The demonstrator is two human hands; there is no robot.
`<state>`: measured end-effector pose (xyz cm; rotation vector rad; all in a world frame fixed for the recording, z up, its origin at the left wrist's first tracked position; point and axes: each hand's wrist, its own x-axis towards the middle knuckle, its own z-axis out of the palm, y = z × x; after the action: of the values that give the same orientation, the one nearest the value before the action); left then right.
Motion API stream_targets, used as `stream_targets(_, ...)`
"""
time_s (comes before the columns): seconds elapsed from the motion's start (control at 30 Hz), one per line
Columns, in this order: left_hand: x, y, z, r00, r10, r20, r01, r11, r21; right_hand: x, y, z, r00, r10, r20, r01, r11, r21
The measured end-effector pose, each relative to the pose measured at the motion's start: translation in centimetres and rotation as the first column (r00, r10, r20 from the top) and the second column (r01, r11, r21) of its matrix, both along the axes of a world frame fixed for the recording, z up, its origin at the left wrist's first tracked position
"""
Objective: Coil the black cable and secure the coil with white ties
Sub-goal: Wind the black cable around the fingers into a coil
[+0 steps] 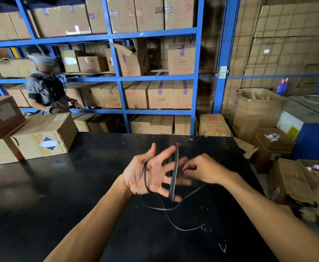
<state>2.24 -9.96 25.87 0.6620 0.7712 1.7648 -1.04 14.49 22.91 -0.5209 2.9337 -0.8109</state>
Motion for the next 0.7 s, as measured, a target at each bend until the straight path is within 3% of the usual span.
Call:
stream_targets(0.1, 0.4, 0.3, -0.9, 0.993, -0.118, -0.030, 0.114, 0.986, -0.121, -2.2, 0.8, 3.3, 0.993, -0.022, -0.119, 0.037, 0.991, 0.130)
stream_targets(0.2, -0.1, 0.2, -1.0, 0.993, -0.118, -0.030, 0.110, 0.973, -0.201, -3.2, 0.5, 6.3, 0.983, 0.003, -0.184, 0.038, 0.975, 0.220)
stream_targets(0.43, -0.8, 0.1, -1.8, 0.992, -0.113, -0.056, 0.092, 0.953, -0.288, -4.3, 0.0, 9.5, 0.921, -0.084, -0.381, 0.201, 0.940, 0.277)
stream_targets(0.57, -0.8, 0.2, -2.5, 0.994, -0.097, -0.041, 0.082, 0.956, -0.283, -4.7, -0.3, 9.6, 0.901, -0.165, -0.402, 0.306, 0.898, 0.317)
stream_targets(0.7, -1.5, 0.6, -3.1, 0.994, -0.096, -0.057, 0.074, 0.950, -0.303, -4.4, -0.9, 9.7, 0.918, -0.211, -0.337, 0.297, 0.927, 0.229)
